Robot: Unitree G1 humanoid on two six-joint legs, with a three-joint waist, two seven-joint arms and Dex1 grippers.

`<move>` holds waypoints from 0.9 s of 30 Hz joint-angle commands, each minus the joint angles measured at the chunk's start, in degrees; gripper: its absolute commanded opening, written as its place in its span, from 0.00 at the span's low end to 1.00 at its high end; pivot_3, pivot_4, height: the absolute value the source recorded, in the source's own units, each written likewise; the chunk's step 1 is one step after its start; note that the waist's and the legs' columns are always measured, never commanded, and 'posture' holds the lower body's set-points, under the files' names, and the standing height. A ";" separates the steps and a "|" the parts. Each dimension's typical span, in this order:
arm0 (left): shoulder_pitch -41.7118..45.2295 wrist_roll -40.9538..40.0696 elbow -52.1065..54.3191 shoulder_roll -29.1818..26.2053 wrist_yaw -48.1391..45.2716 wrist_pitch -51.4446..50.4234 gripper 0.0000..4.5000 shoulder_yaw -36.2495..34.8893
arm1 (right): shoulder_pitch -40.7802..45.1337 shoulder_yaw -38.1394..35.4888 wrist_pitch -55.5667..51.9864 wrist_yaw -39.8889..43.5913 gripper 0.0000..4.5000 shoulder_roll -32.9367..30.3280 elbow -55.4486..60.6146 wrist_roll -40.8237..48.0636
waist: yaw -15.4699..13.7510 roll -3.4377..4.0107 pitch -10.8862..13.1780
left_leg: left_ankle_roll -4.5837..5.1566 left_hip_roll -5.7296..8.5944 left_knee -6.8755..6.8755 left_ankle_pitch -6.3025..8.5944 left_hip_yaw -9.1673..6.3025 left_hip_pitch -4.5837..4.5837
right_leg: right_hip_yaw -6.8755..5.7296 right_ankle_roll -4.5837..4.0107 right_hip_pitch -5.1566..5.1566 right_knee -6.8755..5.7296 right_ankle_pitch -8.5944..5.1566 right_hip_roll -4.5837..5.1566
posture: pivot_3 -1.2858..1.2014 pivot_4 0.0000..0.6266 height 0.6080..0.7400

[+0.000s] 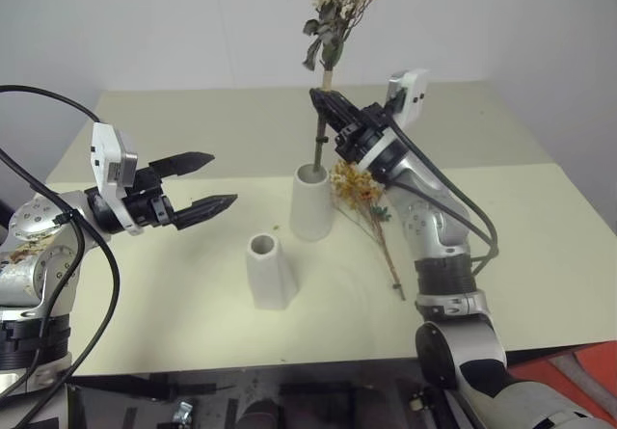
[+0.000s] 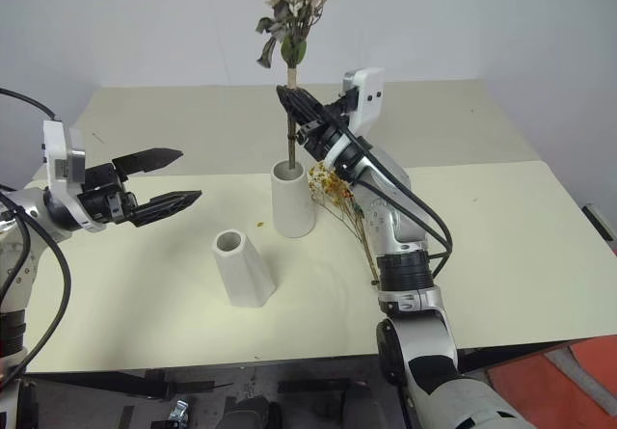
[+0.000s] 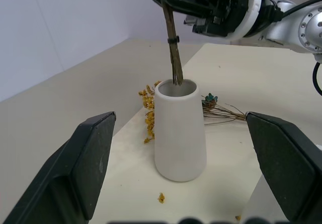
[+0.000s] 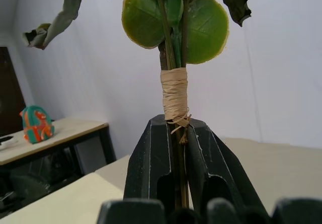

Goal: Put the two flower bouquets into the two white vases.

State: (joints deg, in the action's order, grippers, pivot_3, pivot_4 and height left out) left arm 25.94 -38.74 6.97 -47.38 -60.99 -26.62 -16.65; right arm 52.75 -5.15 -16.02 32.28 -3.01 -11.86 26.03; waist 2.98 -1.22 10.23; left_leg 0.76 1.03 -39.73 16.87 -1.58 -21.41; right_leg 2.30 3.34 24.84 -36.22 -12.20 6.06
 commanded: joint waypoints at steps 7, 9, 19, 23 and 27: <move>-0.83 -1.87 2.88 -1.24 0.59 -1.12 1.00 -2.60 | -2.66 3.38 10.01 0.94 0.04 1.78 -2.39 -4.75 | 0.90 0.00 0.00 | -0.09 0.01 -0.02 -0.05 -0.01 -0.31 | 0.01 -0.01 0.28 -0.12 0.01 0.01 | 0.52 0.24 1.00; -1.08 -2.02 3.11 -1.36 0.65 -1.24 1.00 -2.80 | -3.58 3.81 11.12 0.99 0.04 2.17 -3.03 -5.39 | 1.00 0.00 0.00 | -0.12 0.02 -0.02 -0.07 -0.01 -0.35 | 0.01 -0.01 0.33 -0.16 0.01 0.01 | 0.52 0.24 1.00; -0.75 -2.04 2.71 -1.42 0.75 -0.84 1.00 -2.45 | -7.84 6.43 13.80 2.25 0.04 2.71 -1.84 -7.40 | 1.06 -0.01 0.00 | -0.18 0.02 -0.02 -0.10 -0.02 -0.32 | 0.02 -0.01 0.37 -0.35 0.01 0.01 | 0.52 0.24 1.00; -0.55 -1.98 2.54 -1.34 0.70 -0.70 1.00 -2.25 | -8.41 6.91 14.54 2.35 0.32 2.58 -1.55 -7.89 | 1.05 -0.01 0.00 | -0.18 0.02 -0.03 -0.11 -0.02 -0.32 | 0.03 -0.01 0.38 -0.38 0.01 0.01 | 0.52 0.24 1.00; -0.10 -1.87 2.12 -1.31 0.54 -0.59 1.00 -1.99 | -8.52 6.52 14.97 1.81 0.60 2.39 -1.10 -8.01 | 1.05 -0.01 0.00 | -0.19 0.02 -0.02 -0.11 -0.03 -0.31 | 0.03 -0.01 0.38 -0.38 0.01 0.01 | 0.52 0.24 1.00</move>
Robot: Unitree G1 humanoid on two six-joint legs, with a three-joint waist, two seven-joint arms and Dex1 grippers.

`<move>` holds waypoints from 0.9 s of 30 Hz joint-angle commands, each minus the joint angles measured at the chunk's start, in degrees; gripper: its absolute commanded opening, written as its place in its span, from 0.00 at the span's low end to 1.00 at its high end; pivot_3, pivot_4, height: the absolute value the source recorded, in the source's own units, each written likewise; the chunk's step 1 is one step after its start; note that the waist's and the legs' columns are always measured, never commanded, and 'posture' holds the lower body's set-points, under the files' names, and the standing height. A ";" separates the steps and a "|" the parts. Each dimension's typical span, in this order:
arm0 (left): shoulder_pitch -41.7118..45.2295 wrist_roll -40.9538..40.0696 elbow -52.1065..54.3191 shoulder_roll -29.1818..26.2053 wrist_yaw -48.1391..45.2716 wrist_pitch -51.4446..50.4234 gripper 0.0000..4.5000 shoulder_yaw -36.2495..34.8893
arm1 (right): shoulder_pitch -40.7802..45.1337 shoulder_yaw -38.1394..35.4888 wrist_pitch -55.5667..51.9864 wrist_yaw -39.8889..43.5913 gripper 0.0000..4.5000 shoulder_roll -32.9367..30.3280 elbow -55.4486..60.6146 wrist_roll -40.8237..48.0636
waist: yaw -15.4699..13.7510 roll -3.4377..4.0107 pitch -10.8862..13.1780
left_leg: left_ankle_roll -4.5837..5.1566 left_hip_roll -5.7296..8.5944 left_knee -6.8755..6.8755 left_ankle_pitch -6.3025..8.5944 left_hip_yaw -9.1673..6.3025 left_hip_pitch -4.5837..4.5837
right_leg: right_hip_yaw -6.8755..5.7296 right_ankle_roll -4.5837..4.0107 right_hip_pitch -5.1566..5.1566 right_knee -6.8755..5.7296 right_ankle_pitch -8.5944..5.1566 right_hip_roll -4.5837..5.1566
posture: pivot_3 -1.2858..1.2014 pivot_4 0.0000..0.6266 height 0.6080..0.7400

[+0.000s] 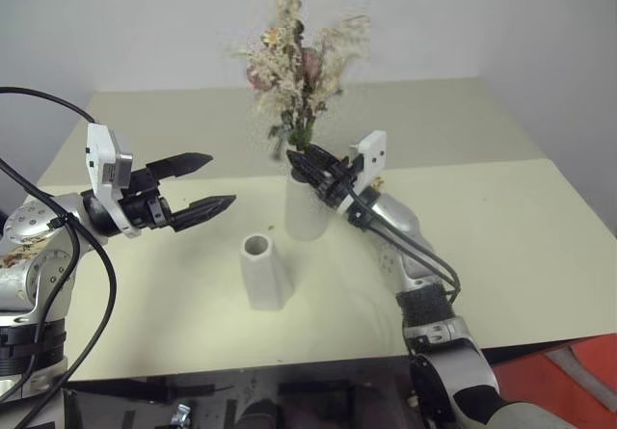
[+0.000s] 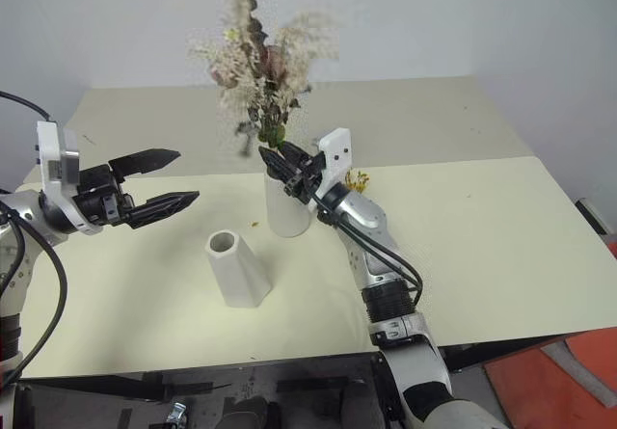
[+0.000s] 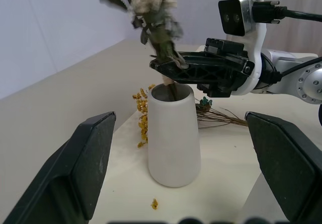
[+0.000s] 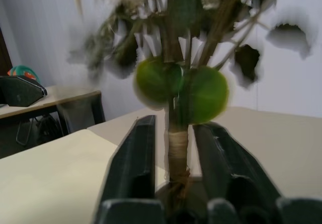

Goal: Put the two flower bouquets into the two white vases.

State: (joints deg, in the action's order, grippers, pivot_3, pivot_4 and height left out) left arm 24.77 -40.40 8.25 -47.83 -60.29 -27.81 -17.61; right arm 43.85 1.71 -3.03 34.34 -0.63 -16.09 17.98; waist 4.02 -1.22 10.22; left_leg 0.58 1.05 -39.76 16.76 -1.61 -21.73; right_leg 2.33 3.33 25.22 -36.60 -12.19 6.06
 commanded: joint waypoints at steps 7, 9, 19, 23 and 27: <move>1.70 0.05 0.14 -0.74 -0.53 0.96 1.00 -0.60 | -3.63 -1.39 -0.21 0.90 0.99 -3.83 9.36 1.47 | -0.11 0.00 0.00 | 0.00 0.01 0.00 0.00 0.00 -0.01 | -0.01 0.00 -0.01 0.01 0.00 0.00 | 0.52 0.24 1.00; 1.84 0.09 -0.04 -0.67 -0.66 1.04 1.00 -0.52 | -5.61 -1.68 -1.48 1.54 0.99 -5.67 12.03 2.27 | -0.13 0.00 0.00 | 0.00 0.02 -0.01 0.00 -0.01 -0.01 | -0.01 0.00 -0.01 0.01 0.00 0.01 | 0.52 0.24 1.00; 2.15 -0.85 0.12 -0.75 -1.95 0.19 1.00 -0.20 | -13.85 -5.05 -14.82 9.01 0.99 -22.13 25.22 9.65 | -0.32 -0.02 -0.01 | 0.03 0.01 -0.03 0.01 0.01 -0.01 | -0.01 0.00 -0.06 0.03 0.00 0.00 | 0.52 0.24 1.00; 0.64 -2.43 1.25 -1.59 -4.08 -0.52 1.00 -1.28 | -14.91 -7.46 -21.75 15.08 0.99 -30.68 27.90 15.27 | -0.39 -0.03 -0.01 | 0.06 0.01 -0.04 0.03 0.02 -0.01 | -0.01 0.01 -0.09 0.06 0.00 0.00 | 0.52 0.24 1.00; -0.39 -3.88 2.13 -1.83 -5.25 -0.86 1.00 -2.46 | -14.74 -8.22 -26.19 18.81 0.99 -36.66 27.21 17.34 | -0.43 -0.03 -0.01 | 0.08 -0.01 -0.05 0.04 0.04 0.02 | 0.00 0.01 -0.12 0.17 -0.01 -0.01 | 0.52 0.24 1.00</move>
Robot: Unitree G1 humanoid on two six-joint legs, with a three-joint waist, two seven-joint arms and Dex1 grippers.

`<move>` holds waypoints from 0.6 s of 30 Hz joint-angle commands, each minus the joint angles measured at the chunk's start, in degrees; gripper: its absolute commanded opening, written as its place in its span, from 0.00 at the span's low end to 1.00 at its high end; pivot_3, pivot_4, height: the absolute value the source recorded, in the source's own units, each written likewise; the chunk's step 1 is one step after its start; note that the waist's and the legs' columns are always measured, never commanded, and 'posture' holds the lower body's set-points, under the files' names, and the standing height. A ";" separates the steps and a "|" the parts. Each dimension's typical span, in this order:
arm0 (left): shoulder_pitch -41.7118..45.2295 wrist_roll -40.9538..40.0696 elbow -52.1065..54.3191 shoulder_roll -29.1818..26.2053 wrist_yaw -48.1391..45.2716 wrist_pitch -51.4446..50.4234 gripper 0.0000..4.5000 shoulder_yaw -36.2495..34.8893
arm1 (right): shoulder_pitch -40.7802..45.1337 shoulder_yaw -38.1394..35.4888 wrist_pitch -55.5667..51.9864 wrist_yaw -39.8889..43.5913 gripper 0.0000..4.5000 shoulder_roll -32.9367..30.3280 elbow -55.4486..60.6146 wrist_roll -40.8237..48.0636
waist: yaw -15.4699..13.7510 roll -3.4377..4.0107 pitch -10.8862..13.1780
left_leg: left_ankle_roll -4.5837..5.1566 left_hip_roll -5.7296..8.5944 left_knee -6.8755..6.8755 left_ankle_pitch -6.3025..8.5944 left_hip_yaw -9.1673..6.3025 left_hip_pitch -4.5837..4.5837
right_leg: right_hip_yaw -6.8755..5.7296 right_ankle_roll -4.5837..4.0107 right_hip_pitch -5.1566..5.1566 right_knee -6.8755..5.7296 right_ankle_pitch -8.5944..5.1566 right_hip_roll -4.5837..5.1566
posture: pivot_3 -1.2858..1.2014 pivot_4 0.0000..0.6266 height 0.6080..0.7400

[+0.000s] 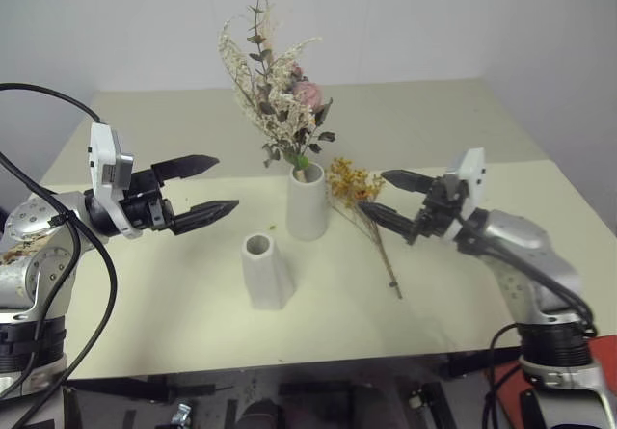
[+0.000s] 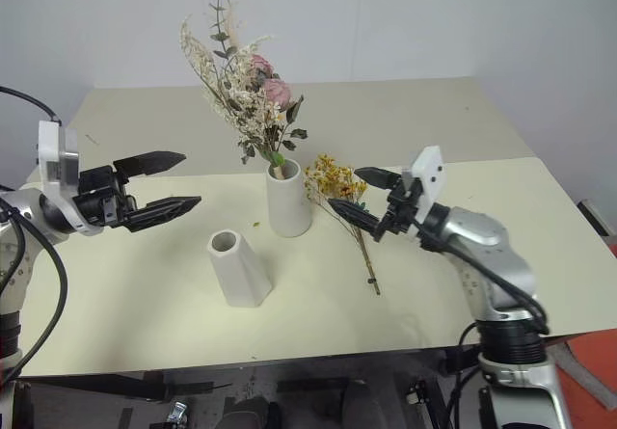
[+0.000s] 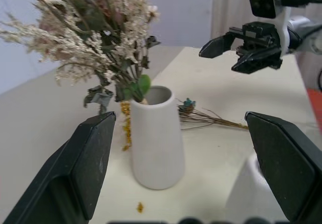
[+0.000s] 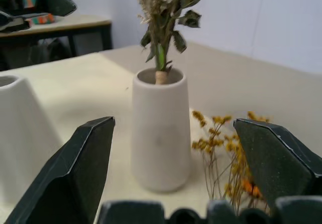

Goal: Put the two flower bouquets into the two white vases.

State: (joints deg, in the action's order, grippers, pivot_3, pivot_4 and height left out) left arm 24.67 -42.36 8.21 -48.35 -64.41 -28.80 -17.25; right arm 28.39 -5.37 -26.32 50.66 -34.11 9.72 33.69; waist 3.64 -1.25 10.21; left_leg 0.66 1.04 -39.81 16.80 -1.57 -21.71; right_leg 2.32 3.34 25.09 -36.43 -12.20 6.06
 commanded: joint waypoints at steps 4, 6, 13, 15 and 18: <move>-1.02 -2.78 2.50 -1.66 -2.37 0.04 1.00 -3.40 | 2.10 3.03 -6.62 1.57 0.99 -7.94 -0.73 -3.56 | -0.29 -0.01 -0.01 | 0.03 0.00 -0.02 0.02 0.01 -0.02 | 0.00 0.00 -0.04 0.31 0.00 0.01 | 0.52 0.24 1.00; -1.20 -2.89 2.55 -1.98 -2.76 -0.11 1.00 -3.53 | 4.12 5.57 -11.99 -0.52 0.99 -8.95 -1.30 -4.87 | -0.26 -0.01 -0.01 | 0.03 0.00 -0.02 0.02 0.02 -0.01 | -0.01 0.00 -0.04 0.32 0.00 0.01 | 0.52 0.24 1.00; -2.37 -3.32 3.14 -2.70 -2.89 -0.13 1.00 -4.36 | 11.10 13.67 -32.66 -9.25 0.99 -7.66 -2.15 -8.81 | -0.84 -0.02 -0.01 | 0.03 0.00 -0.02 0.02 -0.01 -0.08 | 0.00 -0.01 0.02 0.33 0.00 0.01 | 0.52 0.24 1.00; -2.68 -3.51 3.35 -2.85 -2.79 -0.12 1.00 -4.56 | 11.89 15.45 -35.13 -10.45 0.99 -7.13 -2.55 -10.01 | -1.13 -0.02 -0.01 | 0.05 0.00 -0.02 0.03 -0.01 -0.14 | -0.03 -0.01 0.04 0.34 0.00 0.02 | 0.52 0.24 1.00; -2.98 -3.70 3.63 -3.04 -2.71 -0.18 1.00 -4.75 | 13.35 18.84 -38.44 -12.12 0.99 -6.10 -3.65 -12.32 | -1.21 -0.02 -0.01 | 0.06 0.01 -0.07 0.03 -0.01 -0.25 | -0.04 -0.01 0.08 0.34 0.01 0.03 | 0.52 0.24 1.00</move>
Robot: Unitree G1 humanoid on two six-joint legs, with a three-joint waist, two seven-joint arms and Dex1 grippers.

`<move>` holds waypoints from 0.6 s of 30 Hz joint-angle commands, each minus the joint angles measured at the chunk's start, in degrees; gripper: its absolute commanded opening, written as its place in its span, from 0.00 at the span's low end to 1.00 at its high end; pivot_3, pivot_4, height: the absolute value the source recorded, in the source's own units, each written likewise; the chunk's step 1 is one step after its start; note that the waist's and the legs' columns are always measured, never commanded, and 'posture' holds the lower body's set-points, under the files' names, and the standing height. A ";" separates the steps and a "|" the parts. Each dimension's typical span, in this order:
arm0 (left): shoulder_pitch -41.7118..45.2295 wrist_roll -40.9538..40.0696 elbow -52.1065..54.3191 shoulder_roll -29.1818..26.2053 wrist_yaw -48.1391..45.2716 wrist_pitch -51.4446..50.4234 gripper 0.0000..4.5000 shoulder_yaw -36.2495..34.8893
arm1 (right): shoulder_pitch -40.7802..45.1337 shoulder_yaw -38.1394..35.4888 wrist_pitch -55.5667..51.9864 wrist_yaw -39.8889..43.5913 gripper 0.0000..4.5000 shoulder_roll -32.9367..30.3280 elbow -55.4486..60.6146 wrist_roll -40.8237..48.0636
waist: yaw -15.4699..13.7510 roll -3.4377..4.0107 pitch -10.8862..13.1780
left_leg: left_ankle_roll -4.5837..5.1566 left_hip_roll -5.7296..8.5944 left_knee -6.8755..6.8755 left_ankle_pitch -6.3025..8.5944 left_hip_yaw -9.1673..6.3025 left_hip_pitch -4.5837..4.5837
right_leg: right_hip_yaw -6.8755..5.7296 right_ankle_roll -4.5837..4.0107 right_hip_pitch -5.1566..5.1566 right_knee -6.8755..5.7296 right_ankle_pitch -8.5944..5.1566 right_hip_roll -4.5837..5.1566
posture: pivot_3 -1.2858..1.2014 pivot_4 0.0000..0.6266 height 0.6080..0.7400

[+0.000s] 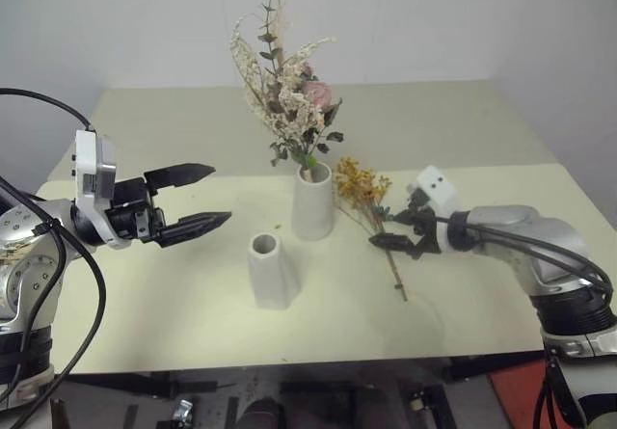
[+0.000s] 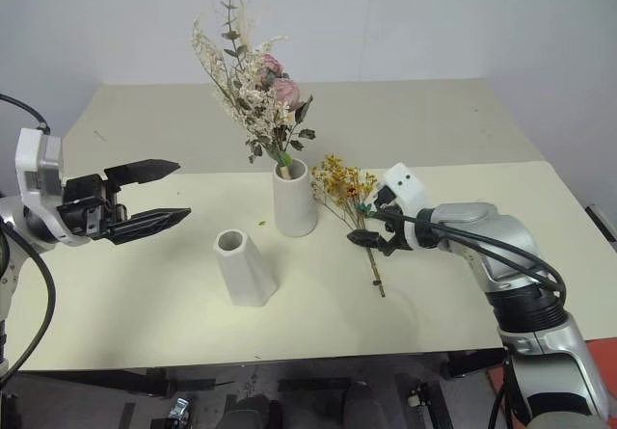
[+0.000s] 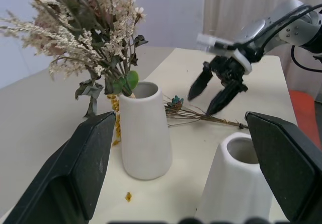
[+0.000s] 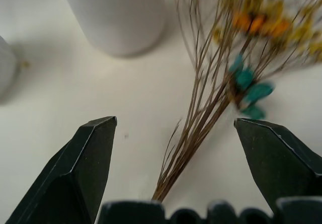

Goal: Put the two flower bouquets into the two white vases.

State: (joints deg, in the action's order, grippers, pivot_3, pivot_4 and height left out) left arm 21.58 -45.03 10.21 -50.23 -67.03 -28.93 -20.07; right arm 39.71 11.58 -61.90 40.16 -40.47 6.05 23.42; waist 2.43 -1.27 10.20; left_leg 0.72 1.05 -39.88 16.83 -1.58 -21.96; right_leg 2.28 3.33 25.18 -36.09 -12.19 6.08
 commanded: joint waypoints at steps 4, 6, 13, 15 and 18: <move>-0.13 -0.96 1.99 -1.48 -0.04 -0.18 1.00 -1.89 | 3.06 4.41 -4.33 -2.16 0.99 1.29 -0.89 -3.64 | 0.00 0.00 0.00 | 0.00 0.00 -0.01 0.00 -0.01 0.01 | -0.02 0.00 0.00 0.02 0.00 0.00 | 0.52 0.24 1.00; -0.21 -1.12 2.21 -1.59 -0.19 -0.31 1.00 -1.81 | 3.38 5.41 -4.57 -2.13 0.99 1.47 -1.41 -4.41 | 0.00 0.00 0.00 | 0.00 0.00 -0.01 0.00 0.00 0.02 | -0.02 0.00 0.00 0.01 0.00 0.00 | 0.52 0.24 1.00; -0.77 -2.16 2.91 -1.92 -1.03 -0.55 1.00 -2.04 | 2.83 5.89 -4.79 -1.23 0.80 1.44 -1.85 -5.35 | 0.01 0.00 0.00 | 0.00 0.00 -0.01 0.00 0.00 0.00 | -0.02 0.00 0.00 0.00 0.00 0.00 | 0.52 0.24 1.00; -0.89 -2.65 3.03 -1.87 -1.34 -0.56 1.00 -2.21 | 2.69 5.75 -5.14 -1.36 0.65 1.45 -2.18 -5.65 | 0.01 0.00 0.00 | 0.00 0.00 -0.01 0.00 0.00 0.02 | -0.03 0.00 0.00 0.01 0.00 0.00 | 0.52 0.24 1.00; -1.32 -3.73 3.05 -2.42 -2.92 -0.68 1.00 -2.33 | 2.83 4.70 -5.64 -2.39 0.42 1.97 -3.24 -6.16 | 0.02 -0.01 0.00 | 0.00 0.00 -0.01 0.00 0.01 0.04 | -0.02 0.00 0.00 0.00 0.00 0.00 | 0.52 0.24 1.00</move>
State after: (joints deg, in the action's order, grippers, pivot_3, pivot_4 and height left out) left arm 20.22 -47.41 11.77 -51.47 -68.90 -29.39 -20.18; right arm 42.07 17.49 -66.62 38.36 -38.70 2.80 17.81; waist 2.44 -1.28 10.20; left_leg 0.72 1.05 -39.89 16.83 -1.58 -21.92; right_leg 2.26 3.33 25.17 -36.09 -12.19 6.08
